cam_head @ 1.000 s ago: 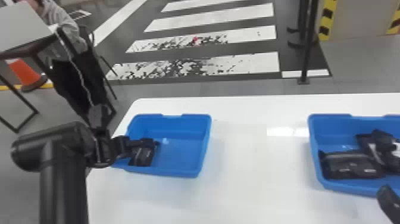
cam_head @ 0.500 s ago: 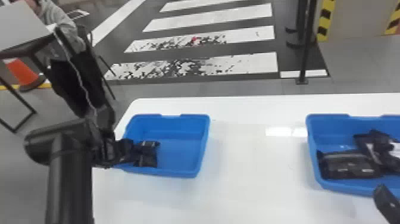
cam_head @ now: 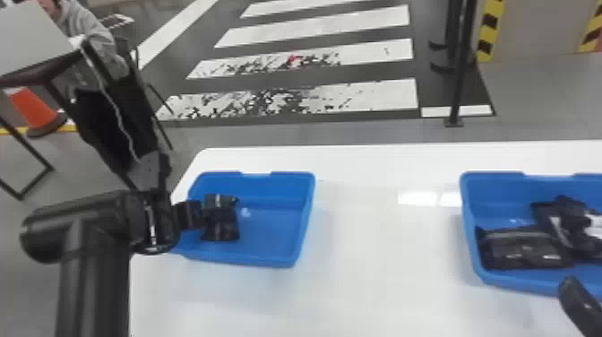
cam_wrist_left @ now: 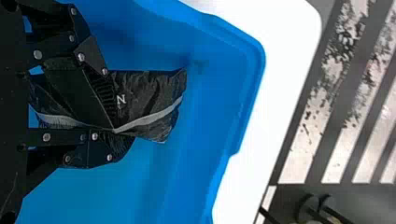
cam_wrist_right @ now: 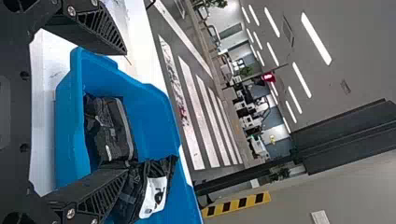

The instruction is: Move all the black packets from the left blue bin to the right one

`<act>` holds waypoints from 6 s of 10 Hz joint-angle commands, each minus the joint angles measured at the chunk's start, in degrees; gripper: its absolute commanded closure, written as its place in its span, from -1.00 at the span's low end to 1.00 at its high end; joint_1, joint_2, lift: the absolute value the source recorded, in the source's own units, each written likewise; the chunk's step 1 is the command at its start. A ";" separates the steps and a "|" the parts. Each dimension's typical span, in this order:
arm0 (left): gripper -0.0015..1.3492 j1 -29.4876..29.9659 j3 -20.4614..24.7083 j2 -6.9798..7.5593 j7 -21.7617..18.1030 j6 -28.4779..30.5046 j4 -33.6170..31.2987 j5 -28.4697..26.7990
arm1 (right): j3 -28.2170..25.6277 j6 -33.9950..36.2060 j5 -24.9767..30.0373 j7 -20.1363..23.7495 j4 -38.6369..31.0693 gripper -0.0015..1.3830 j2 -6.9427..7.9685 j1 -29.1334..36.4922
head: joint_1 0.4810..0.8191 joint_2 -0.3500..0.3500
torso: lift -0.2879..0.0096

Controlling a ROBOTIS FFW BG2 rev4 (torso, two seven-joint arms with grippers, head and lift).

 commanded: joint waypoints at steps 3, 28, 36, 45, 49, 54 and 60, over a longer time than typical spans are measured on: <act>0.80 7.19 -2.18 -0.64 -3.45 -3.17 -15.92 9.50 | 0.46 0.42 -1.01 0.70 -1.11 -0.82 -0.26 -1.38 | 0.27 0.69 | -0.10; -0.53 16.75 -24.35 -3.71 -10.04 -11.89 -26.61 36.93 | 7.20 17.29 -21.35 4.13 8.03 0.84 -8.43 -24.87 | 0.27 -0.24 | -0.10; -0.53 39.67 -5.50 -9.60 -9.86 -24.97 -46.29 30.07 | -9.26 15.74 -6.73 4.92 28.57 -0.19 -11.68 -34.29 | 0.27 -0.59 | -0.10; -0.52 55.70 4.10 -16.28 -3.89 -49.44 -55.43 9.96 | -5.60 -9.85 8.01 -1.93 -10.11 -0.82 0.32 4.66 | 0.27 -0.15 | -0.10; -0.52 54.44 0.33 -16.19 -1.78 -57.17 -47.84 8.25 | 0.34 -15.19 7.55 -3.95 -6.73 -0.82 0.32 6.49 | 0.27 0.24 | -0.10; -0.52 53.87 -1.72 -15.14 -1.69 -53.52 -47.84 9.05 | 0.80 -15.19 6.76 -3.95 -6.17 -0.82 0.32 6.07 | 0.27 0.21 | -0.10; -0.52 53.59 -2.30 -14.96 -1.69 -51.55 -48.12 9.39 | 1.48 -15.19 6.18 -3.95 -5.75 -0.82 0.32 5.22 | 0.27 0.18 | -0.10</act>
